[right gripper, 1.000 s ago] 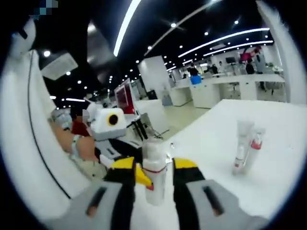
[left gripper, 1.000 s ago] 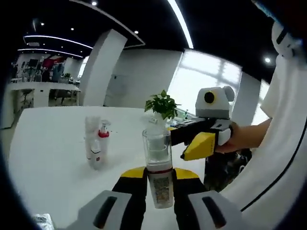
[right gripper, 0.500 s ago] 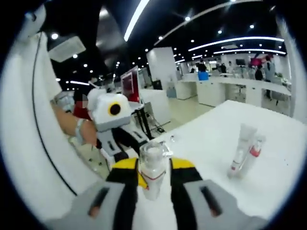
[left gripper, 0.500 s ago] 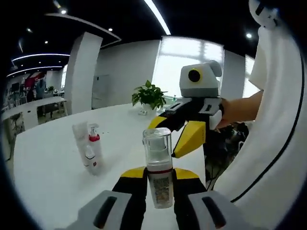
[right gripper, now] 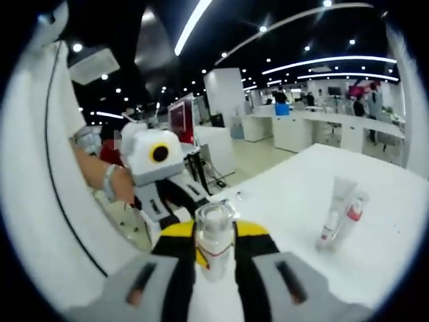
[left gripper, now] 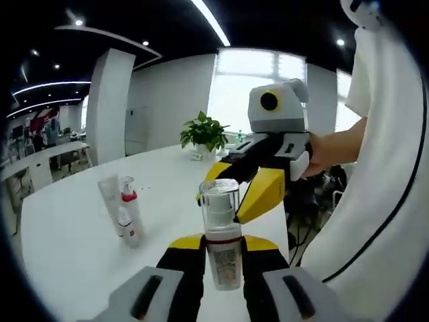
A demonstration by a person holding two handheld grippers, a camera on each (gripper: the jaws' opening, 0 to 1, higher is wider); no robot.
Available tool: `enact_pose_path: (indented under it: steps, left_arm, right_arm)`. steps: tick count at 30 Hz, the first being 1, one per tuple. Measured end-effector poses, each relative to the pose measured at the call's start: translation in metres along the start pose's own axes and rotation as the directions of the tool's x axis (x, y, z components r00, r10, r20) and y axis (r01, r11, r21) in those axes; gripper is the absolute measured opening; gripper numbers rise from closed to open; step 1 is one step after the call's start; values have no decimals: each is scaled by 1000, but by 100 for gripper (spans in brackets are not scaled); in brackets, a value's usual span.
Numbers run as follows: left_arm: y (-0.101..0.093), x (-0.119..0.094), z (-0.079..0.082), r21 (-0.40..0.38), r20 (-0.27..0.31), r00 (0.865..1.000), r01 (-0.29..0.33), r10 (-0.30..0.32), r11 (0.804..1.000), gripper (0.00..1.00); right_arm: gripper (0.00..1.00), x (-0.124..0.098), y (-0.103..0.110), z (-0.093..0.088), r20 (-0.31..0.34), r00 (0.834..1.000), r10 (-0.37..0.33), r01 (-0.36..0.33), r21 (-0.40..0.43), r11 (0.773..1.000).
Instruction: Arrange the skincare products in the storage area until every visible bottle or jar stands upright without overlapping.
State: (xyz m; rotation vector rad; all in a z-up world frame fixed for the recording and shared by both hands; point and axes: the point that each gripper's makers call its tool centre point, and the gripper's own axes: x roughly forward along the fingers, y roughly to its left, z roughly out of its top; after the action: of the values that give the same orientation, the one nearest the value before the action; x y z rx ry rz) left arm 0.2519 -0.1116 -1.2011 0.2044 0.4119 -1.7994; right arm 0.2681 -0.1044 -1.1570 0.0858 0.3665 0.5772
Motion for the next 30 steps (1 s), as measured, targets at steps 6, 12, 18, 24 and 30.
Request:
enact_pose_path:
  steps: [6,12,18,24,30]
  left_arm:
    - [5,-3,-4,-49,-5,999,-39,39,998,21]
    - [10,-9,-12,-101,-34,994,-108,105,989,22]
    - [18,-21,-18,-160,-45,983,-182,177,970,22]
    - [20,-35,-24,-200,-55,971,-238,232,950,22]
    - [18,-47,-32,-244,-71,953,-304,296,921,23]
  right_arm:
    - [19,0,-4,-1,23,999,-29,28,34,999]
    - [19,-1,-11,-4,24,998,-51,50,41,998]
    - [19,-3,-34,-12,14,994,-105,104,29,994]
    - [19,-5,-63,-22,1,989,-149,149,30,988]
    - [19,-3,-95,-24,5,983,-182,182,20,983]
